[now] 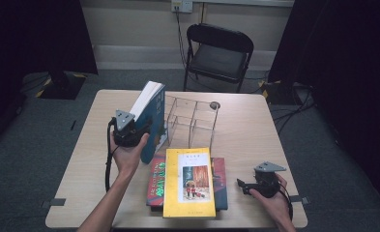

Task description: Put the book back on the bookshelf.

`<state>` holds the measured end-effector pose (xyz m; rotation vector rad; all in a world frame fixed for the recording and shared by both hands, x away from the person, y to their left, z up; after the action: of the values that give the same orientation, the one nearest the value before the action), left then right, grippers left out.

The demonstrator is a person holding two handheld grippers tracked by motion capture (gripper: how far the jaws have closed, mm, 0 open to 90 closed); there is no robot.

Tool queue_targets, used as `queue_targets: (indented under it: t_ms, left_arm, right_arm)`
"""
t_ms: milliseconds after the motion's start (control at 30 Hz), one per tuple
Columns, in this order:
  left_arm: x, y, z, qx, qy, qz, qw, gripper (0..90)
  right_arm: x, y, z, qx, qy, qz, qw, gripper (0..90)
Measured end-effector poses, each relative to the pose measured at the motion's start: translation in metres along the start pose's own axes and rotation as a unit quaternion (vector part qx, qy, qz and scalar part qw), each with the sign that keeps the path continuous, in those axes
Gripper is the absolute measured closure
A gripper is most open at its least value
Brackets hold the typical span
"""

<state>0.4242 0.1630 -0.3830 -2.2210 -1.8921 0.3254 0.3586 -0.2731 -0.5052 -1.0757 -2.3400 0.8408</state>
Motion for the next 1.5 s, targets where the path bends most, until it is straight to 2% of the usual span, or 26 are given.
queue_targets:
  t_ms: [133, 300, 467, 667, 800, 900, 967, 1033, 1133, 1167, 1300, 1367, 1400, 1467, 1500]
  left_arm:
    - [0.0, -0.003, -0.006, 0.019, 0.009, 0.008, 0.9997, 50.2]
    - [0.004, -0.006, -0.013, 0.034, 0.003, 0.017, 0.9993, 49.0]
    - [0.005, -0.007, -0.016, 0.049, 0.013, 0.021, 0.9985, 48.9]
    - [0.006, -0.007, -0.028, 0.09, 0.039, 0.024, 0.9949, 48.8]
    - [0.01, -0.009, -0.036, 0.116, 0.036, 0.032, 0.9921, 48.3]
    - [0.01, -0.009, -0.042, 0.13, 0.049, 0.033, 0.9898, 47.9]
    - [0.01, -0.009, -0.047, 0.141, 0.048, 0.037, 0.9882, 47.2]
    - [0.01, -0.009, -0.051, 0.158, 0.058, 0.037, 0.985, 47.2]
    - [0.012, -0.007, -0.06, 0.186, 0.057, 0.044, 0.98, 46.0]
    - [0.011, -0.007, -0.062, 0.187, 0.053, 0.044, 0.98, 46.3]
    - [0.012, -0.003, -0.073, 0.224, 0.06, 0.044, 0.9718, 47.0]
    - [0.01, -0.001, -0.08, 0.237, 0.076, 0.042, 0.9677, 47.8]
    - [0.01, 0.0, -0.084, 0.247, 0.084, 0.044, 0.9643, 48.8]
    - [0.011, 0.002, -0.092, 0.257, 0.076, 0.047, 0.9622, 50.9]
    - [0.011, 0.003, -0.094, 0.266, 0.077, 0.049, 0.9598, 51.6]
  right_arm:
    - [0.0, 0.0, 0.0, 0.0, 0.0, 0.0, 1.0, 13.3]
    - [0.0, 0.0, 0.0, 0.0, 0.0, 0.0, 1.0, 13.3]
    - [0.0, 0.0, 0.0, 0.0, 0.0, 0.0, 1.0, 13.3]
    - [0.0, 0.0, 0.0, 0.0, 0.0, 0.0, 1.0, 13.3]
    - [0.0, 0.0, 0.0, 0.0, 0.001, 0.0, 1.0, 13.3]
    - [0.0, 0.0, 0.0, 0.001, 0.0, 0.0, 1.0, 13.3]
    - [0.0, 0.0, 0.0, 0.001, 0.001, 0.0, 1.0, 13.3]
    - [0.0, 0.0, 0.0, 0.001, 0.0, 0.0, 1.0, 13.3]
    - [0.0, 0.0, 0.0, 0.001, 0.0, 0.001, 1.0, 13.2]
    - [0.0, 0.0, 0.0, 0.001, 0.0, 0.001, 1.0, 13.3]
    - [0.0, 0.0, -0.001, 0.001, -0.001, 0.0, 1.0, 13.3]
    - [0.0, 0.0, -0.001, 0.001, -0.001, 0.001, 1.0, 13.3]
    - [0.0, 0.0, -0.001, 0.001, -0.001, 0.001, 1.0, 13.3]
    - [0.0, 0.001, -0.001, 0.0, -0.001, 0.0, 1.0, 13.3]
    - [0.0, 0.001, -0.001, 0.0, -0.001, 0.0, 1.0, 13.2]
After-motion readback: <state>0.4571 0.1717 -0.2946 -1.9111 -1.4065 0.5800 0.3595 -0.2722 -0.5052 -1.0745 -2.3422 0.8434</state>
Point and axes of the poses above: each handheld gripper's, and its own axes: y roughly forward along the jaws, z roughly out of its underside, x roughly to its left, the point moved 1 cm from there along y, roughly forward along the jaws, and after that the axes turned 11 degrees about -z, right-handed, at the moved point
